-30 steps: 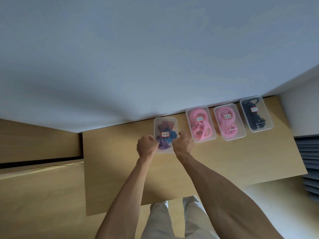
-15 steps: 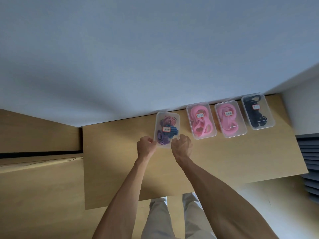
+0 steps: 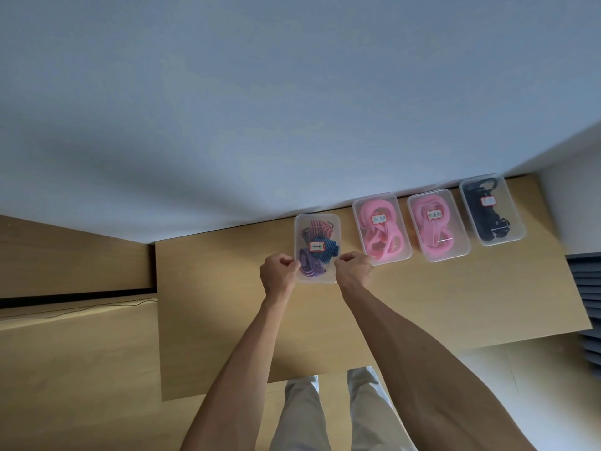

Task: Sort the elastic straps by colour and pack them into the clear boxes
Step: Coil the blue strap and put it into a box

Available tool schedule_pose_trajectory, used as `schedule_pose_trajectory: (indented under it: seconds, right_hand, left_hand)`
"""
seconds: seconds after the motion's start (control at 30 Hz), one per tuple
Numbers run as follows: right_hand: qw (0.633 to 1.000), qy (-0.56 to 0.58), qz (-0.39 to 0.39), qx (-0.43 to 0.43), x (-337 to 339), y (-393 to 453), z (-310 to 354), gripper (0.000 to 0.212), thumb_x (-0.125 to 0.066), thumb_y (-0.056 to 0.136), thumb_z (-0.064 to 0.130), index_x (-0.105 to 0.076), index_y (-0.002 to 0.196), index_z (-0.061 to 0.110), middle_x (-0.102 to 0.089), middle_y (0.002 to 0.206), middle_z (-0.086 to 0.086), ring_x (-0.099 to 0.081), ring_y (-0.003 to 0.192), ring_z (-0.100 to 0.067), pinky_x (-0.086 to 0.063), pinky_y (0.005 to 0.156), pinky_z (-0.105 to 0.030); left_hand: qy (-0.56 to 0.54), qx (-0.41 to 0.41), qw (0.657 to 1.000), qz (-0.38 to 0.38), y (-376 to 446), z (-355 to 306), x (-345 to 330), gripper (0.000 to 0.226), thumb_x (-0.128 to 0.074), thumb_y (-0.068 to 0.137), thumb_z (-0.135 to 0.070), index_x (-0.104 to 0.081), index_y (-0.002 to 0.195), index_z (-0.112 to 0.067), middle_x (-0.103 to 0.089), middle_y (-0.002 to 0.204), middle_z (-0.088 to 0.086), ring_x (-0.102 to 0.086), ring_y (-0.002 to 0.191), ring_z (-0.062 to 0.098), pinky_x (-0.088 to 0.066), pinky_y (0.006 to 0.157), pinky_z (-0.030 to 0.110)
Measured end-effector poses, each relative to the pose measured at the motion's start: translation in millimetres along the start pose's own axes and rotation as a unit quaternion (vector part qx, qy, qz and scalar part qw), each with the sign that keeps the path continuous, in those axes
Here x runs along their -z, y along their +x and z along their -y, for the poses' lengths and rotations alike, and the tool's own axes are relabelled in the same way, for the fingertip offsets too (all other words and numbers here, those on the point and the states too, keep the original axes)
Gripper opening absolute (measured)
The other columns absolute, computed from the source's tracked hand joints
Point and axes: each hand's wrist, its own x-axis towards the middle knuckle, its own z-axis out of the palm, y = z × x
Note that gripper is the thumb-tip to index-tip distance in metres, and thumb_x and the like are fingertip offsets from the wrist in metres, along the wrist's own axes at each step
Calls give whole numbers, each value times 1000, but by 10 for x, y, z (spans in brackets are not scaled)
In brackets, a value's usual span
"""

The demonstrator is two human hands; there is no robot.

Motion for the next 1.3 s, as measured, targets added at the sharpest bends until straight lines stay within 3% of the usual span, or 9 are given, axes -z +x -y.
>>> schedule_pose_trajectory:
  seconds: [0.13,0.3,0.43,0.6,0.8,0.93,1.1,1.17,1.3]
  right_hand:
    - [1000,-9,3,4,-9,14,-6,12,-65,84,7,-74,82,13,-73,86,-7,-68,80,-27,-59,73,-38]
    - [998,-43,-21,40,6,-61,31,29,-56,85,2,-69,106,17,-70,97,-13,-65,89,-33,-51,70,-34]
    - [996,-64,-22,64,21,-48,102,30,-53,81,-3,-74,97,10,-72,94,-14,-63,83,-31,-52,69,-34]
    - [996,-71,-2,55,61,76,95,25,-59,84,1,-77,98,10,-73,95,-13,-66,88,-29,-58,78,-38]
    - [999,-36,-10,37,-1,79,72,27,-55,80,-1,-72,97,13,-67,85,-10,-61,80,-29,-51,67,-33]
    - [992,-53,-39,110,-65,-23,15,24,-55,81,-6,-69,95,9,-69,88,-12,-55,77,-28,-40,64,-32]
    - [981,-117,-20,151,-4,11,36,31,-52,80,-9,-73,99,3,-71,87,-18,-64,77,-35,-54,67,-40]
    - [979,-121,-15,162,10,45,6,31,-52,82,-9,-74,100,3,-71,86,-18,-65,77,-35,-55,67,-40]
    - [978,-126,-11,166,33,109,-34,24,-59,86,-6,-72,101,8,-72,88,-14,-65,77,-30,-56,69,-38]
  left_hand:
    - [-13,0,1000,-9,-16,2,-23,6,-72,80,-7,-74,75,-6,-73,75,6,-65,72,23,-46,64,30]
    - [19,14,999,47,3,-28,27,12,-65,80,-10,-71,70,-6,-71,73,6,-65,74,25,-45,63,29]
    - [8,23,999,40,71,-83,9,21,-63,83,-15,-71,70,-2,-69,70,10,-62,71,30,-44,64,31]
    - [-61,34,997,34,117,-37,-34,8,-71,81,-10,-74,80,-2,-71,68,15,-63,67,27,-56,74,40]
    - [-27,4,1000,3,92,-66,-108,7,-69,81,-8,-73,77,-5,-73,78,8,-65,75,26,-45,64,28]
    - [-29,3,1000,-2,66,-22,-129,10,-66,85,-13,-73,84,-6,-72,82,4,-64,77,23,-47,66,28]
    - [-84,13,993,80,19,119,-131,14,-71,80,-11,-71,94,-9,-73,90,1,-67,81,14,-48,62,17]
    - [-87,2,993,77,2,132,-138,15,-72,79,-8,-71,94,-7,-73,88,2,-66,77,12,-46,58,10]
    - [-74,-18,996,46,4,125,-178,13,-74,78,-10,-69,88,-4,-72,82,4,-65,71,14,-43,53,10]
